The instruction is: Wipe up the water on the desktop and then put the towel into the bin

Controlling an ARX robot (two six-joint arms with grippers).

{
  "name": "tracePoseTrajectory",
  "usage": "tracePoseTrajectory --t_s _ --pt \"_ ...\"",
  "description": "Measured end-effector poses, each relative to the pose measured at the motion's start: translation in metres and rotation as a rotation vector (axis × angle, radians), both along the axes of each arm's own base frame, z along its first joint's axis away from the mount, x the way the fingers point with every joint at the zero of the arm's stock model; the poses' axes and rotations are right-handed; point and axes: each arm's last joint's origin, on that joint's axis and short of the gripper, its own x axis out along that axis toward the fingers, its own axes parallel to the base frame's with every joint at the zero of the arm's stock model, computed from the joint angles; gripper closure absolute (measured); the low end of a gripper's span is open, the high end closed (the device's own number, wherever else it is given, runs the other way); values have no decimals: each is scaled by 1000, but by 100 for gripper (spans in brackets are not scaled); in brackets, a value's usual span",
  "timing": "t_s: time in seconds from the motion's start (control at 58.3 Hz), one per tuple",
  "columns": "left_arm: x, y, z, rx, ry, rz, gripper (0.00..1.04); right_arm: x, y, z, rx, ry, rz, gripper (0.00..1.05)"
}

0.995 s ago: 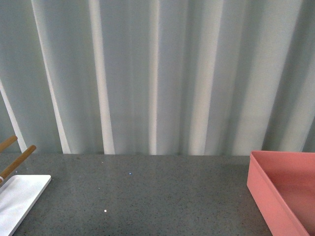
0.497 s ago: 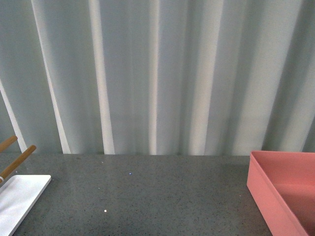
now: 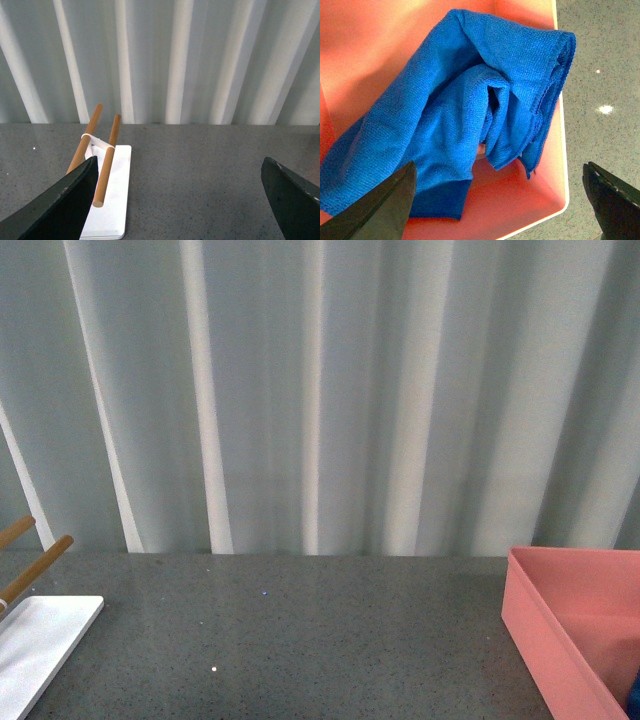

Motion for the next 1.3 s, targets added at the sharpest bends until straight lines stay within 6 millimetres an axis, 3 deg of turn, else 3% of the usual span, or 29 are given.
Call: tracePoseTrajectory --t_s 0.257,0.343,0.446,0.514,0.566,0.634,0.755,0.926,1.08,1.303 --pt "0 0 0 0 0 0 7 1 -1 -2 32 -39 8 8" --pt "0 0 0 0 0 3 7 -12 0 -28 288 -359 164 24" --pt "0 0 0 0 0 1 7 -43 7 -50 338 -657 303 41" --pt "0 0 0 0 0 0 7 -55 9 -38 288 -916 364 53" --pt "0 0 0 0 0 0 7 -66 10 -16 244 -1105 399 65" --pt "0 0 0 0 0 1 7 -82 17 -8 225 -1163 398 79" --pt "0 0 0 0 0 0 7 -105 23 -24 249 -1111 413 102" --pt "0 0 0 0 0 0 7 -133 22 -26 242 -1122 410 101" --pt "0 0 0 0 0 0 7 -153 22 -40 245 -1103 407 101" --pt "0 0 0 0 0 0 7 -174 22 -38 243 -1114 404 101"
